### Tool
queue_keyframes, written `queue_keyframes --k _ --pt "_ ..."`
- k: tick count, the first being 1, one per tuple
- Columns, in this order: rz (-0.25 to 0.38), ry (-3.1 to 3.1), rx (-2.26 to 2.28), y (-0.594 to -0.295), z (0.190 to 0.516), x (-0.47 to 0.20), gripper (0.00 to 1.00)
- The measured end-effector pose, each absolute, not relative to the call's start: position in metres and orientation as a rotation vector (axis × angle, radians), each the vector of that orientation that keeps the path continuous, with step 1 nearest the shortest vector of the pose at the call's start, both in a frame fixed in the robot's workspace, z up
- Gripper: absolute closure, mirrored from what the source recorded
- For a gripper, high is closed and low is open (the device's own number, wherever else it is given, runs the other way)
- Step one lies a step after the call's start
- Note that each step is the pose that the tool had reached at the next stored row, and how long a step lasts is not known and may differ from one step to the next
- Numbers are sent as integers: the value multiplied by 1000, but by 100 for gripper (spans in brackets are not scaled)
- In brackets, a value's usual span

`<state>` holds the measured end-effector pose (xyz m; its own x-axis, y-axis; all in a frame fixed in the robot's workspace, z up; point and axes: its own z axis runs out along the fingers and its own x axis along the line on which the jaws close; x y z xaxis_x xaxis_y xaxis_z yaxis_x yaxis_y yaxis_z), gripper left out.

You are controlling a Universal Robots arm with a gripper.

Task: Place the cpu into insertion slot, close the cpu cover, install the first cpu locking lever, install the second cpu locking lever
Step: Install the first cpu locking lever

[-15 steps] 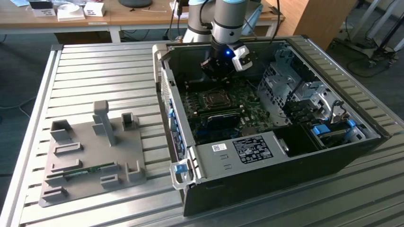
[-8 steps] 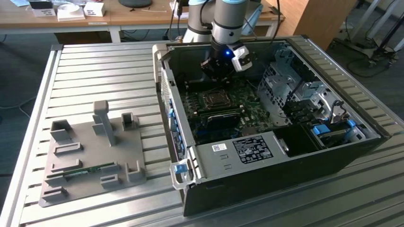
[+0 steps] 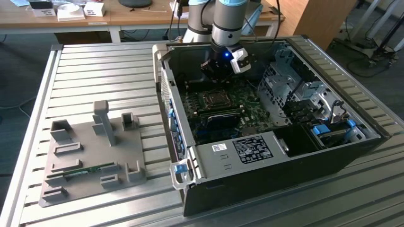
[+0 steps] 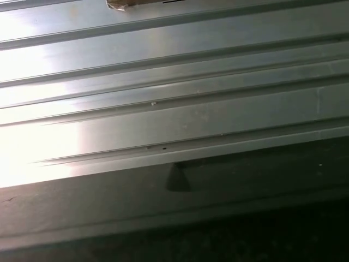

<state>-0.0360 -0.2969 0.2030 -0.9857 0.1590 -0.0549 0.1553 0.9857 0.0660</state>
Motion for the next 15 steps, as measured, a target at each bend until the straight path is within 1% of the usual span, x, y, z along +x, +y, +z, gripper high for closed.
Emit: queue_keyframes --k 15 --pt "63 3062 257 -297 200 -37 90"
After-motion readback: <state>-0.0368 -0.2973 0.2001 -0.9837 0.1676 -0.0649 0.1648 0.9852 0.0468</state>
